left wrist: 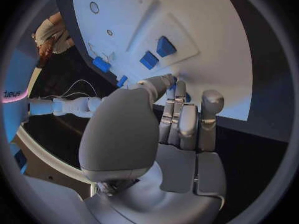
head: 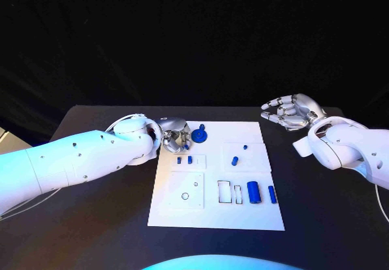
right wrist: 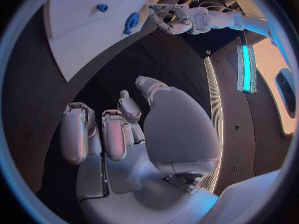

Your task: Assemble the parts on the task board

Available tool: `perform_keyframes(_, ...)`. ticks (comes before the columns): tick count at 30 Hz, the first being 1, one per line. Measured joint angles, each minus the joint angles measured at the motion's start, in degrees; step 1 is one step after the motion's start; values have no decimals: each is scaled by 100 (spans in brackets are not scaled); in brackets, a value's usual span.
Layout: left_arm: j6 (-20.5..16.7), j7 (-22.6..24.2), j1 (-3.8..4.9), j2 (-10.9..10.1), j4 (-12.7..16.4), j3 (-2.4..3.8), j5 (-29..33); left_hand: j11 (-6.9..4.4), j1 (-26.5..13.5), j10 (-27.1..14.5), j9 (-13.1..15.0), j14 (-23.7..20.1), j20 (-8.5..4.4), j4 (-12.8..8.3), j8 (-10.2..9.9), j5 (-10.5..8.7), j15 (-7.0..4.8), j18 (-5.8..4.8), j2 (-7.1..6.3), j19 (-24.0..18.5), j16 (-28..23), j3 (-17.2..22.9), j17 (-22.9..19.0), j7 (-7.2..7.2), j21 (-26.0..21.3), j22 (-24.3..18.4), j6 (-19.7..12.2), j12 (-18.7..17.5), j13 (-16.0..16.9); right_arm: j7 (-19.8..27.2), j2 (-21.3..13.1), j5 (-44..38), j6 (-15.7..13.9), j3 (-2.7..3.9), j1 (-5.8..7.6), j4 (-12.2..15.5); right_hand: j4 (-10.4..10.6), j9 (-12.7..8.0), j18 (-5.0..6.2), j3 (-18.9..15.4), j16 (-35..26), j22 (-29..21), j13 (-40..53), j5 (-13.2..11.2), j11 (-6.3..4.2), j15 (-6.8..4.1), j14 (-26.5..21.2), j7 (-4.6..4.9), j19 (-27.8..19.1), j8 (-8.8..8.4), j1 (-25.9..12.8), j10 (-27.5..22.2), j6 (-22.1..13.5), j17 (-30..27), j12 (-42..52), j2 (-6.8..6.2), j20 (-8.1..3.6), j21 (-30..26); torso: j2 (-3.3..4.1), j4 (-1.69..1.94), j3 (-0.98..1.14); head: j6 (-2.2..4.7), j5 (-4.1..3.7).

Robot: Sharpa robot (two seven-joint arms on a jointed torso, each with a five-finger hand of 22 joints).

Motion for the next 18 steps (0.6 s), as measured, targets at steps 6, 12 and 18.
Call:
perform_keyframes(6, 43, 1, 5, 4, -1, 1, 1, 0, 0, 0, 12, 0, 0, 0, -2, 0, 0, 0, 0, 0, 0, 0, 0, 0, 0, -5, -1, -21, 0, 1, 3, -1, 0, 0, -3, -2, 0, 0, 0, 0, 0, 0, 0, 0, 0, 0, 0, 0, 0, 0, 0, 0, 0, -1, 0, 0, 0, 0, -3, 0, 1, -6, 8)
perform_keyframes(12, 64, 5, 7, 22, -42, -9, 0, 0, 0, 0, 19, 0, 0, -15, -35, 0, 0, 0, 0, -40, 0, -16, -9, 0, -40, -31, -2, -55, 4, 1, 3, -2, 0, 0, -5, -1, 0, 0, 0, 0, 0, 0, 0, 0, 0, 0, 0, 0, 0, 0, 0, 0, 0, -1, 0, 0, 0, 0, 1, -2, 4, -1, 8)
perform_keyframes(18, 79, 6, 8, 61, -88, -28, -1, 0, -23, 0, 19, 0, 0, -15, -36, 0, 0, 0, -23, -40, 0, -16, -8, 0, -40, -31, -2, -82, 5, 1, -1, -3, 5, 0, -6, 1, 0, 0, 0, 0, 0, -1, -10, 0, 0, 0, 0, 0, 0, 0, 0, 0, 0, -1, 0, 0, 0, 0, 4, -9, 4, -8, 6)
